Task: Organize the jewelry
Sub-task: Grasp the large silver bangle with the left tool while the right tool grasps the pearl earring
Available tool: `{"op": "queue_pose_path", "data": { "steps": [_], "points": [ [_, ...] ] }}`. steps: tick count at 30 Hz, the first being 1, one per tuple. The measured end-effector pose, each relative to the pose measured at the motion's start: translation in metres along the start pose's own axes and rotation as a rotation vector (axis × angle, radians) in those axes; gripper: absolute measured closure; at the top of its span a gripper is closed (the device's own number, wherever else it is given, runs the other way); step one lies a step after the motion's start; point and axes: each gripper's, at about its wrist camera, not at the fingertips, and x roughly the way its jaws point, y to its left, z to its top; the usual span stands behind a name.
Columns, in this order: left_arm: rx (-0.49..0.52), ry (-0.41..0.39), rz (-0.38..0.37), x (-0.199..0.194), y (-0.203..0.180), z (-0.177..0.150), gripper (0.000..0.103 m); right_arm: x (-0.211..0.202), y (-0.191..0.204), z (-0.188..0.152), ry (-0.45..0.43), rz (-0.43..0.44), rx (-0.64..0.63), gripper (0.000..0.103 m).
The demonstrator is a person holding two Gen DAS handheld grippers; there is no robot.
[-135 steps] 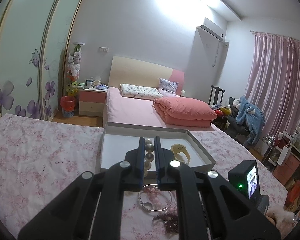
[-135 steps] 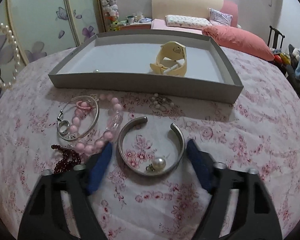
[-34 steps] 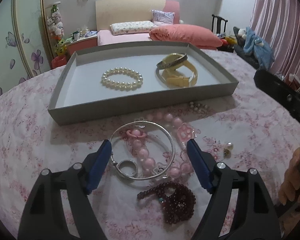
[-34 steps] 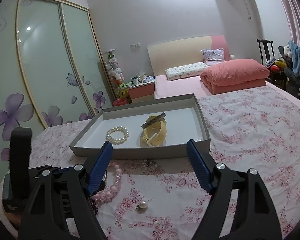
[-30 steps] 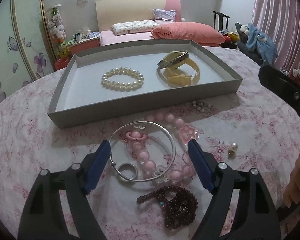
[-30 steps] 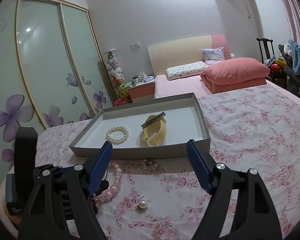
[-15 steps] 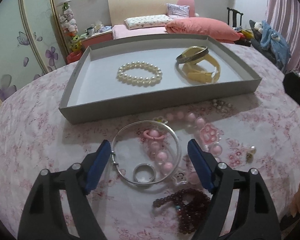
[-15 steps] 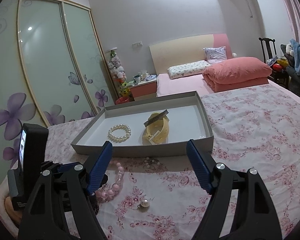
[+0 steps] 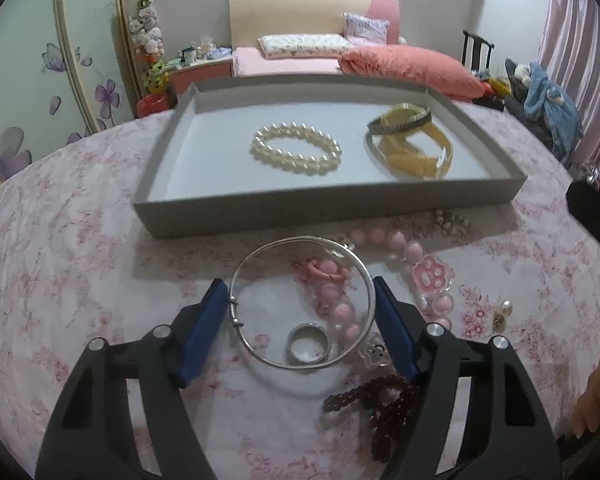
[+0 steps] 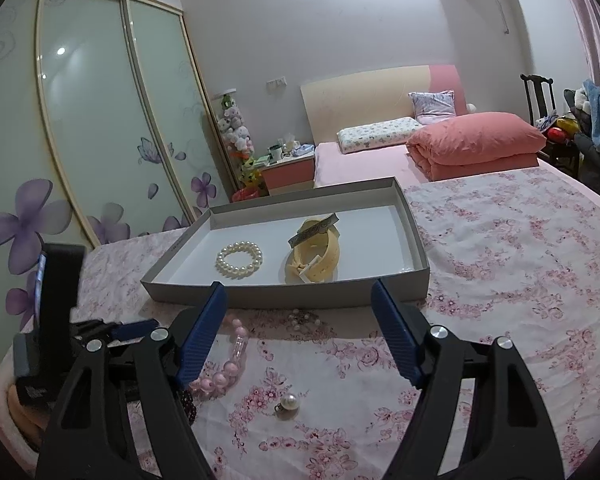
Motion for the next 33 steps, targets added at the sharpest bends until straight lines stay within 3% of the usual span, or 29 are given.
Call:
{"op": "queue_pose_path", "data": {
  "steps": [3, 6, 8, 14, 21, 33],
  "points": [
    [-0.018, -0.05, 0.0, -0.021, 0.014, -0.002, 0.033, -0.001, 0.003, 0.0, 0.042, 0.002, -0.029, 0.032],
    [-0.047, -0.09, 0.011, -0.04, 0.03, -0.006, 0.033, 0.001, 0.006, -0.007, 0.134, 0.017, -0.063, 0.04],
    [-0.069, -0.107, 0.016, -0.051, 0.04, -0.01, 0.033, 0.004, 0.011, -0.015, 0.202, 0.015, -0.106, 0.052],
    [-0.107, -0.144, 0.034, -0.076, 0.062, -0.023, 0.033, 0.017, 0.024, -0.034, 0.35, -0.016, -0.178, 0.066],
    [-0.112, -0.162, 0.032, -0.088, 0.068, -0.029, 0.033, 0.032, 0.029, -0.04, 0.409, -0.046, -0.177, 0.075],
    [-0.113, -0.173, 0.013, -0.089, 0.064, -0.031, 0.033, 0.031, 0.026, -0.036, 0.393, -0.077, -0.16, 0.088]
  ]
}}
